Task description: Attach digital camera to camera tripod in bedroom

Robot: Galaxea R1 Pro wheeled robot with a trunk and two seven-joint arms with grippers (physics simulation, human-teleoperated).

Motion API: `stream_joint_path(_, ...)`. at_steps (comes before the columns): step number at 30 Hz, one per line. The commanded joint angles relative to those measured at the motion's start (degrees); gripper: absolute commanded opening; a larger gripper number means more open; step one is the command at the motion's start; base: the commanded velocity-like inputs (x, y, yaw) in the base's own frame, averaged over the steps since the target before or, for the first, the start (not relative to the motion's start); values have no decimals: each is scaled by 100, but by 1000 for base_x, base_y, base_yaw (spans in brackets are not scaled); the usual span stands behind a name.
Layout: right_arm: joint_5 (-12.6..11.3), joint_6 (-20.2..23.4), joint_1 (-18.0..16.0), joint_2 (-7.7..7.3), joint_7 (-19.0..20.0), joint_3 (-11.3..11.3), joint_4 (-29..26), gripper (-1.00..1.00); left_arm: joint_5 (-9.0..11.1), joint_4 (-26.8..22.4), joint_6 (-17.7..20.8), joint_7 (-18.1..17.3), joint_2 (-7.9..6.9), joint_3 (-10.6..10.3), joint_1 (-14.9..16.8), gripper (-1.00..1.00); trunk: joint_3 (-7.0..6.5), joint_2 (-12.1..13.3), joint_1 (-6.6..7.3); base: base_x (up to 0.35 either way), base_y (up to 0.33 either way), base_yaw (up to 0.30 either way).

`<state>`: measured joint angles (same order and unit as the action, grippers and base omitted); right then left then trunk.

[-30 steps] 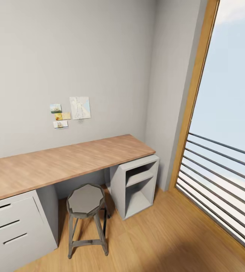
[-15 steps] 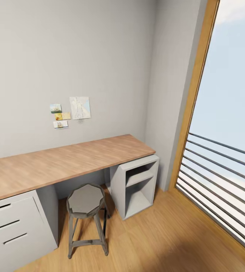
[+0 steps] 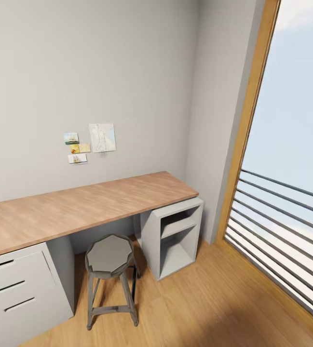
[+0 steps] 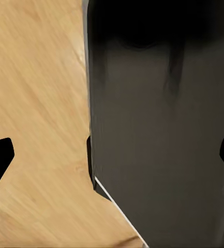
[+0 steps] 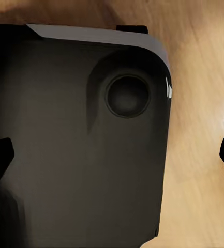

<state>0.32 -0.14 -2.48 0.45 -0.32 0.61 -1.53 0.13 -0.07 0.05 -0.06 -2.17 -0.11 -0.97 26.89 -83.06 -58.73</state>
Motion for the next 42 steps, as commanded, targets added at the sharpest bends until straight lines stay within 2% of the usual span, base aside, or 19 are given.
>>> stream_joint_path(1,-4,-14,-33,2,-10,-12,-12,100,-11,-2,3,-1,-28,-10,-7,100,4,-2,0,0,0,0)
stream_joint_path(4,2,-9,-37,8,-7,-7,-13,100,-3,-2,2,2,-30,-4,-8,100,4,-2,0,0,0,41)
stream_joint_path(12,589,1,-66,44,-85,269,-106,100,49,-42,-215,11,-98,29,-8,100,4,-2,0,0,0,270)
stream_joint_path(15,694,0,-70,53,-238,308,-149,100,79,-55,-305,-10,-103,58,-8,100,4,-2,0,0,0,295)
stream_joint_path(18,734,-16,-74,55,-311,325,-175,100,190,-63,-377,-19,-107,151,-8,100,4,-2,0,0,0,297)
stream_joint_path(19,754,-56,-77,55,-350,334,-250,100,364,-68,-508,-30,-113,275,-8,100,4,-2,0,0,0,299)
stream_joint_path(23,762,-78,-84,57,-362,337,-391,100,502,-69,-596,-38,-129,356,-8,100,4,-2,0,0,0,299)
stream_joint_path(24,767,-69,-91,58,-369,340,-590,100,648,-70,-657,-46,-157,427,-3,100,4,-2,0,0,0,299)
stream_joint_path(26,772,-58,-96,62,-373,343,-802,100,816,-73,-698,-58,-190,491,14,100,4,-2,0,0,0,299)
stream_joint_path(27,777,-36,-99,66,-378,346,-989,100,1022,-97,-719,-70,-240,559,51,100,4,-2,0,0,0,300)
stream_joint_path(28,777,-36,-99,66,-378,346,-989,100,1022,-97,-719,-70,-240,559,51,100,4,-2,0,0,0,300)
stream_joint_path(30,796,0,-104,75,-382,348,-1142,100,1266,-154,-723,-91,-293,639,103,100,4,-2,0,0,0,300)
stream_joint_path(34,935,155,-113,113,-389,351,-1411,100,1820,-344,-688,-230,-376,796,227,100,4,-2,0,0,0,300)
stream_joint_path(35,1037,278,-119,171,-391,351,-1601,100,2105,-494,-645,-316,-420,852,282,100,4,-2,0,0,0,300)
stream_joint_path(37,1138,456,-123,257,-392,353,-1836,100,2389,-731,-502,-374,-475,888,342,100,4,-2,0,0,0,300)
stream_joint_path(38,1138,456,-123,257,-392,353,-1836,100,2389,-731,-502,-374,-475,888,342,100,4,-2,0,0,0,300)
stream_joint_path(42,1322,884,-127,434,-399,367,-2321,100,2879,-1555,261,-434,-575,927,414,100,4,-2,0,-31,0,300)
